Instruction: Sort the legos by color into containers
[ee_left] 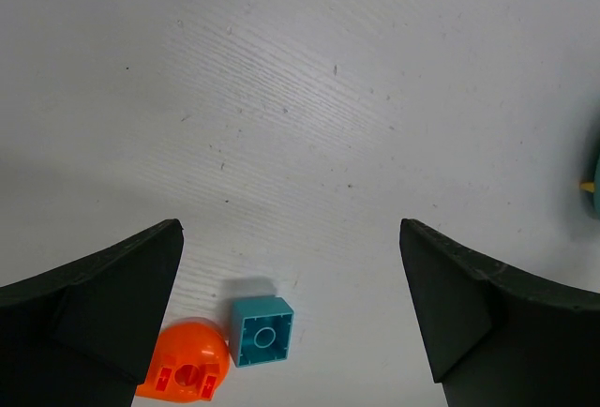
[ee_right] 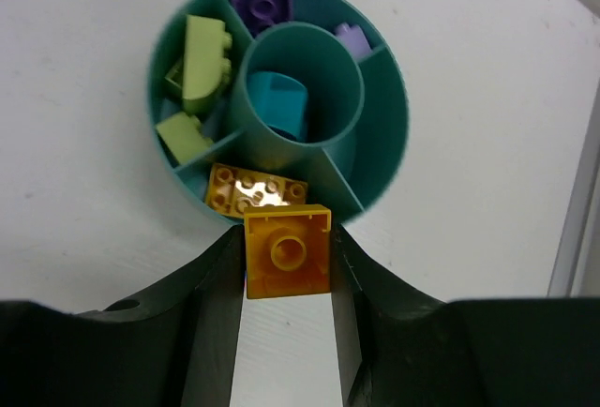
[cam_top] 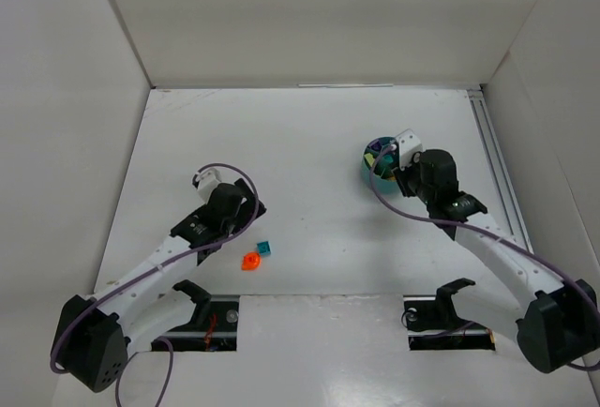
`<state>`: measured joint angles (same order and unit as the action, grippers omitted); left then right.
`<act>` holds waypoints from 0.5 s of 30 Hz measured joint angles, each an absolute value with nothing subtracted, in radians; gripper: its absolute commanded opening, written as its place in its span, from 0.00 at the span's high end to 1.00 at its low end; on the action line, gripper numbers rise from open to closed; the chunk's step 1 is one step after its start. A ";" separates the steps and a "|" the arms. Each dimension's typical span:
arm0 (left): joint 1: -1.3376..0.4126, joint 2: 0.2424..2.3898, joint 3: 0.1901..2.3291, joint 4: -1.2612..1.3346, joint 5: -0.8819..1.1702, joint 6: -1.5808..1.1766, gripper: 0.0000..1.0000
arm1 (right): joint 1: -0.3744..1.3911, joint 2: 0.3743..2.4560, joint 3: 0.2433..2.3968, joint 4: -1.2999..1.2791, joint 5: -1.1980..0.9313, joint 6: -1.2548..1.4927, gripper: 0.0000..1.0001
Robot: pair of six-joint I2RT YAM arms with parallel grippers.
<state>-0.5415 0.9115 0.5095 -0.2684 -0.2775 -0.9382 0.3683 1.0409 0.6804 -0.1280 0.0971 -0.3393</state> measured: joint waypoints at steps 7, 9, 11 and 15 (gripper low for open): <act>-0.542 0.929 0.509 -0.256 -0.257 -0.924 0.00 | 0.339 1.131 0.729 -0.162 0.167 -0.314 0.74; -0.542 0.930 0.509 -0.253 -0.254 -0.922 0.00 | 0.334 1.160 0.742 -0.167 0.173 -0.314 0.73; -0.542 0.931 0.509 -0.250 -0.253 -0.921 0.00 | 0.333 1.189 0.757 -0.170 0.178 -0.314 0.71; -0.542 0.933 0.509 -0.250 -0.250 -0.921 0.00 | 0.333 1.230 0.784 -0.171 0.184 -0.307 0.70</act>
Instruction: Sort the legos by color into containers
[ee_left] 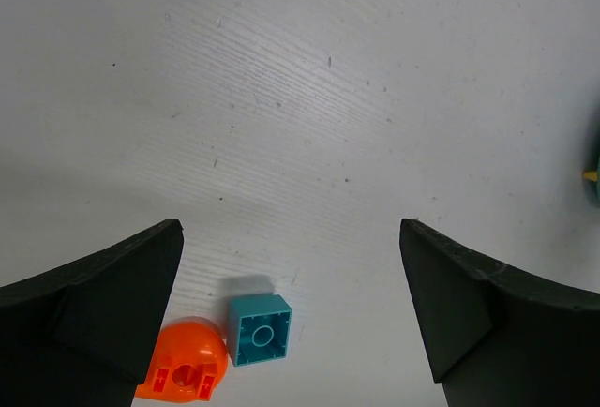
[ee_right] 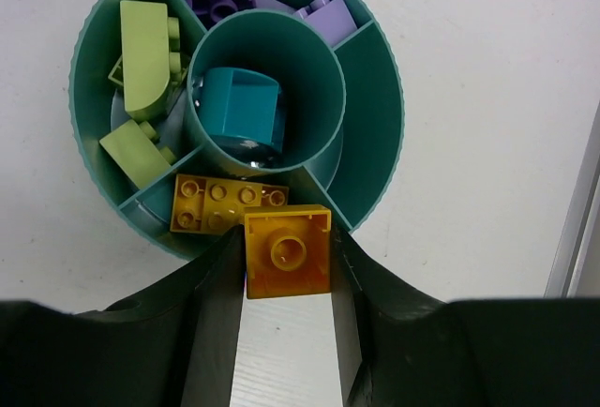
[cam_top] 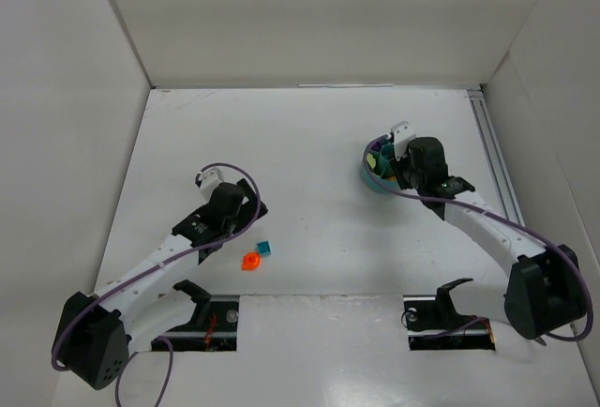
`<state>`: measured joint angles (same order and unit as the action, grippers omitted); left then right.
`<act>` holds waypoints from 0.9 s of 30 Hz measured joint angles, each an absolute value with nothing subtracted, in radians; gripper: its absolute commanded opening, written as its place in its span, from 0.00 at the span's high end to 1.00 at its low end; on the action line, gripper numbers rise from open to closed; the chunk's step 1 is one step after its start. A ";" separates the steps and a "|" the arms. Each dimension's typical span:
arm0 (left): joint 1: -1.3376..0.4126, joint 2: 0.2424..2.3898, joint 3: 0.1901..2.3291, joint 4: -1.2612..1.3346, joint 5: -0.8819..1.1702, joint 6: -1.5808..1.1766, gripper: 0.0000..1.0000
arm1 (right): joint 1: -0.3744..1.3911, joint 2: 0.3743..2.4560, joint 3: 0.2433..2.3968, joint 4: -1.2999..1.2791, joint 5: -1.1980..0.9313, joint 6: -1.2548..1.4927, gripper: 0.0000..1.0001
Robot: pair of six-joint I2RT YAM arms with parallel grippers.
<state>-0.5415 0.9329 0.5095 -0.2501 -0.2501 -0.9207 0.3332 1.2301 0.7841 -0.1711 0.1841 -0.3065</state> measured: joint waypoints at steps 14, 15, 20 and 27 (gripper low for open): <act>-0.542 0.933 0.509 -0.251 -0.239 -0.916 0.00 | 0.333 1.271 0.796 -0.164 0.185 -0.254 0.27; -0.542 0.933 0.509 -0.251 -0.237 -0.915 0.00 | 0.333 1.268 0.796 -0.164 0.184 -0.254 0.26; -0.542 0.933 0.509 -0.251 -0.223 -0.913 0.00 | 0.333 1.218 0.796 -0.165 0.184 -0.254 0.23; -0.563 0.938 0.476 -0.270 -0.176 -0.915 0.00 | 0.333 1.084 0.794 -0.168 0.184 -0.273 0.15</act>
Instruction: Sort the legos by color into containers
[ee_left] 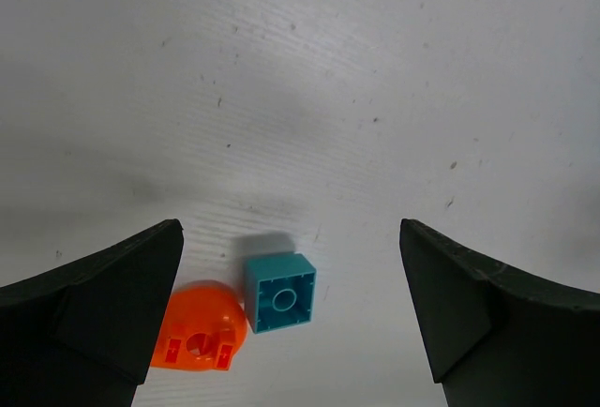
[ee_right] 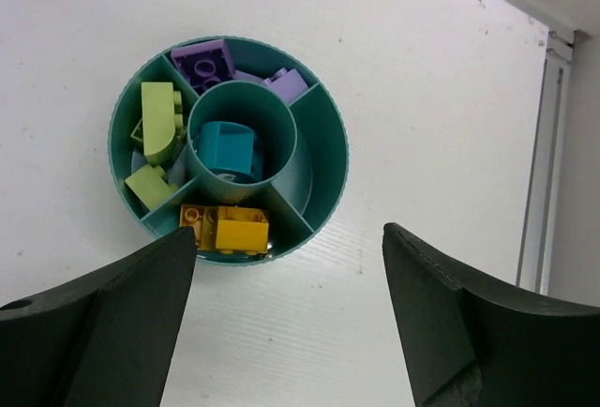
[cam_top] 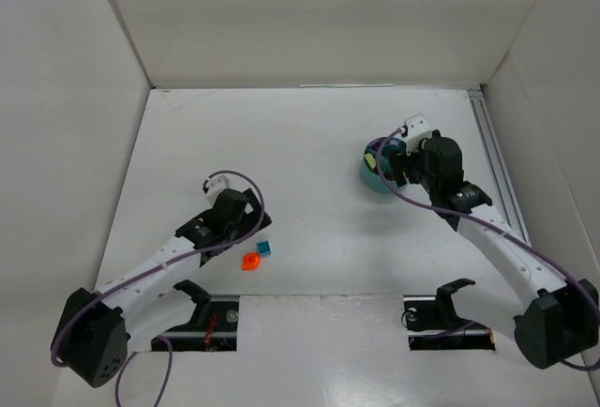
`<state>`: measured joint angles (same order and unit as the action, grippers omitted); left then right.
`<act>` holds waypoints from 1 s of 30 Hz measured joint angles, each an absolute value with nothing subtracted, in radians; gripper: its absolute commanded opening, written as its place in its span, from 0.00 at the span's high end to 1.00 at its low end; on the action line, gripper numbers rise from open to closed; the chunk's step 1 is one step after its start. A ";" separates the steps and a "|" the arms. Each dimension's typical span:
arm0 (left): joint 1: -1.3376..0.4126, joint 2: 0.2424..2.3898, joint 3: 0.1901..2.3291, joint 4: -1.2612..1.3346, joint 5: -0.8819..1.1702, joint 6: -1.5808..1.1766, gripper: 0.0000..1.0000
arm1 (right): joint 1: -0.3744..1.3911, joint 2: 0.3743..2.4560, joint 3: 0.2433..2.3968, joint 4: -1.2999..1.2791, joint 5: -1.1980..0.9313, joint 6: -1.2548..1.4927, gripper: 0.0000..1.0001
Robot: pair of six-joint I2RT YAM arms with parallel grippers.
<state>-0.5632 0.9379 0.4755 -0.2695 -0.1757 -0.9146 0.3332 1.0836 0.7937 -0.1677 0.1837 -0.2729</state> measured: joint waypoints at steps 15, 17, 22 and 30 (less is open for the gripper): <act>-0.731 1.018 0.435 -0.262 -0.160 -0.917 0.22 | 0.321 1.015 0.715 -0.220 0.183 -0.318 0.15; -0.744 1.043 0.446 -0.258 -0.166 -0.918 0.28 | 0.321 1.013 0.710 -0.221 0.183 -0.319 0.15; -0.819 1.102 0.476 -0.254 -0.191 -0.923 0.37 | 0.313 0.991 0.702 -0.236 0.184 -0.319 0.15; -0.891 1.215 0.547 -0.295 -0.255 -0.963 0.69 | 0.306 0.955 0.690 -0.238 0.187 -0.319 0.15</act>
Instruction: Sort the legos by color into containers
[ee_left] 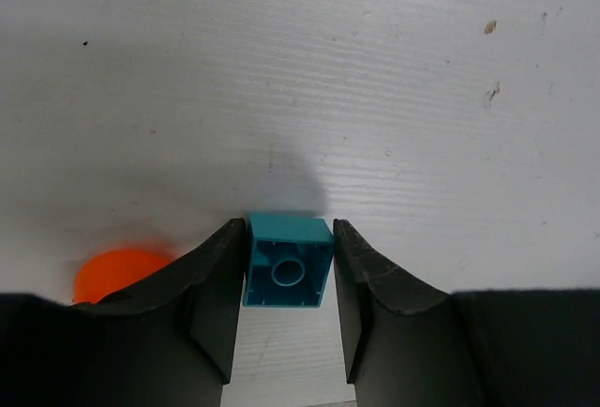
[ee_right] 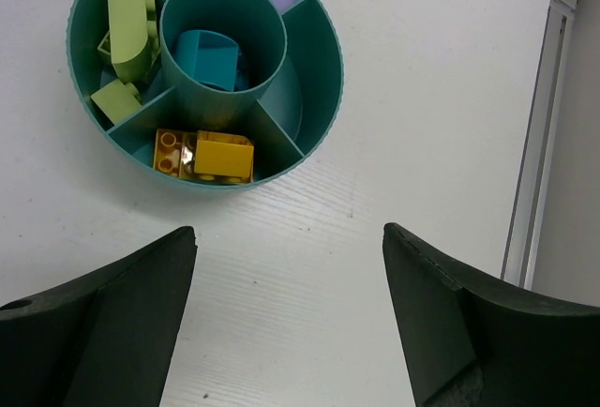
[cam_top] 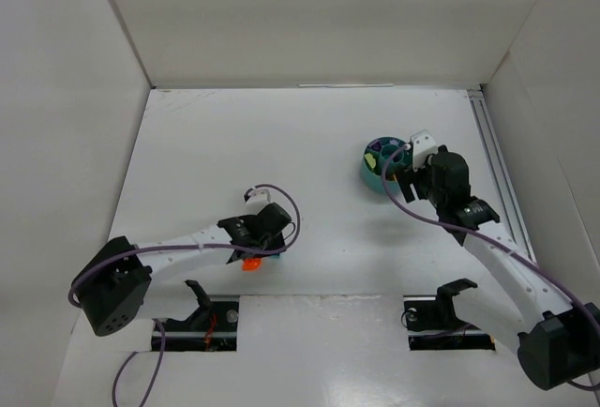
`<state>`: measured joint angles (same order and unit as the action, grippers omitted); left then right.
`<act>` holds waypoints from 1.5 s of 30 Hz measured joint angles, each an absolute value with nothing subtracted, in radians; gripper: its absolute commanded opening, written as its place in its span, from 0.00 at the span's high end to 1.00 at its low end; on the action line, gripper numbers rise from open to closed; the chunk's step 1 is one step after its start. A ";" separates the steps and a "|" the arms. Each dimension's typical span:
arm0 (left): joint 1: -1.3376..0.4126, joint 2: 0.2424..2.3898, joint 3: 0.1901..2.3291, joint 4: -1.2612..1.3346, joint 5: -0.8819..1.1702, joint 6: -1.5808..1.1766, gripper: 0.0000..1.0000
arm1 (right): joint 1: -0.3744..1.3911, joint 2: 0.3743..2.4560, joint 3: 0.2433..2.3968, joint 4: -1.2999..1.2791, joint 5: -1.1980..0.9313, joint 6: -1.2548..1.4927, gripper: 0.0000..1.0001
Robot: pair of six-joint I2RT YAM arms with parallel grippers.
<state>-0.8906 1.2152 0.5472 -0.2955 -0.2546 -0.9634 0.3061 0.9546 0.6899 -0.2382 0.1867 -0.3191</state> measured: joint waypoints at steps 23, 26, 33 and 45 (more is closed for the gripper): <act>-0.936 1.516 1.187 -0.243 -0.339 -0.707 0.76 | 0.192 0.776 0.632 -0.335 0.435 -0.230 0.00; -0.925 1.648 1.373 -0.182 -0.310 -0.614 0.76 | 0.174 0.768 0.613 -0.337 0.459 -0.215 0.00; -0.913 1.948 1.772 -0.137 -0.210 -0.480 0.76 | 0.135 0.767 0.592 -0.353 0.476 -0.194 0.00; -0.917 2.185 1.961 -0.104 -0.104 -0.415 0.71 | 0.115 0.728 0.552 -0.355 0.480 -0.175 0.00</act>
<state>-0.9173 2.1853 1.9606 -0.1040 -0.1043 -0.4149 0.1146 0.7280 0.5518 -0.3550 0.4797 -0.1749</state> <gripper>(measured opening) 0.352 0.994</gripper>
